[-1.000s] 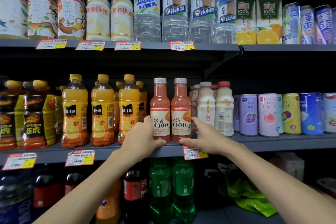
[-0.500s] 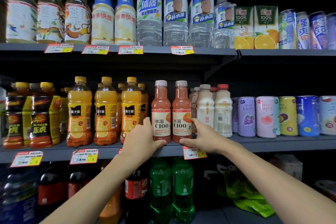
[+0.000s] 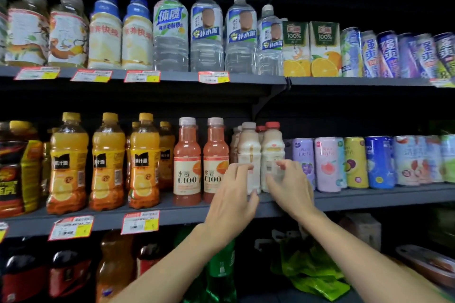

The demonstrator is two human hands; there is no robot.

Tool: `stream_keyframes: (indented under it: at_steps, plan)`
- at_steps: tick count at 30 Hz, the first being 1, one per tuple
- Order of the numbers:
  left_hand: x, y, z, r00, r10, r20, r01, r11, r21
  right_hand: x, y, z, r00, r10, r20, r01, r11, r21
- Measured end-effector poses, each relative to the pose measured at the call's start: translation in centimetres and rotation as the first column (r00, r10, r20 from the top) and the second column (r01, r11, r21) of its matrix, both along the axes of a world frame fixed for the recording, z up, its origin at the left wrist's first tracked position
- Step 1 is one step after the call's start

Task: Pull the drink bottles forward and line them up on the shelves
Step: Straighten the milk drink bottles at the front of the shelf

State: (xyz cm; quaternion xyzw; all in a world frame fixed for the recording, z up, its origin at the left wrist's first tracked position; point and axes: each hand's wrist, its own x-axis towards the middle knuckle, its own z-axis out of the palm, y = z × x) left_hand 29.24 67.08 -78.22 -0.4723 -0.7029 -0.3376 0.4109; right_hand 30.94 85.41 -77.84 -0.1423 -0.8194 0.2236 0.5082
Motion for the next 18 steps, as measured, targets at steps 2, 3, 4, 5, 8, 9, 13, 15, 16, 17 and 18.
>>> stream_keyframes:
  at_steps: [2, 3, 4, 5, 8, 9, 13, 15, 16, 17, 18]
  plan:
    - [-0.5, 1.9, 0.2, 0.997, 0.034, 0.068, -0.035, 0.999, 0.007, -0.5, 0.5, 0.0, 0.998, -0.053, -0.020, 0.052, 0.998, -0.029]
    - [-0.8, 2.7, 0.4, 0.991, 0.063, 0.116, -0.065, 0.998, 0.011, -0.9, 0.5, 0.0, 0.998, -0.059, -0.031, 0.058, 0.997, -0.051]
    - [-1.1, 3.4, 0.5, 0.981, 0.086, 0.175, -0.088, 0.996, 0.006, -1.3, 0.4, -0.1, 0.997, -0.066, -0.037, 0.063, 0.996, -0.069]
    - [-1.3, 4.0, 0.5, 0.968, 0.102, 0.231, -0.102, 0.995, -0.012, -1.6, 0.2, -0.4, 0.996, -0.078, -0.041, 0.075, 0.994, -0.081]
    - [-1.1, 5.7, 0.2, 0.935, 0.155, 0.318, -0.128, 0.986, -0.106, -2.0, 0.1, -1.0, 0.989, -0.130, -0.070, 0.123, 0.988, -0.096]
    - [-0.9, 6.1, 0.0, 0.924, 0.167, 0.345, -0.134, 0.984, -0.118, -2.0, 0.2, -0.9, 0.988, -0.136, -0.071, 0.129, 0.986, -0.104]
    - [-0.7, 6.9, 0.0, 0.870, 0.154, 0.468, -0.144, 0.988, -0.058, -2.1, 0.3, -0.8, 0.990, -0.124, -0.067, 0.117, 0.987, -0.111]
    - [-0.9, 7.1, 0.0, 0.863, 0.154, 0.481, -0.150, 0.988, -0.045, -2.2, 0.4, -0.8, 0.989, -0.131, -0.061, 0.124, 0.986, -0.110]
    - [-0.9, 7.2, 0.0, 0.863, 0.156, 0.481, -0.154, 0.987, -0.043, -2.2, 0.4, -0.8, 0.989, -0.137, -0.056, 0.130, 0.985, -0.112]
    - [-0.9, 7.3, -0.2, 0.865, 0.163, 0.475, -0.161, 0.986, -0.045, -2.2, 0.5, -0.8, 0.989, -0.140, -0.051, 0.134, 0.985, -0.112]
    - [-0.8, 7.3, -0.3, 0.869, 0.171, 0.465, -0.169, 0.985, -0.046, -2.2, 0.5, -0.8, 0.989, -0.141, -0.044, 0.135, 0.985, -0.111]
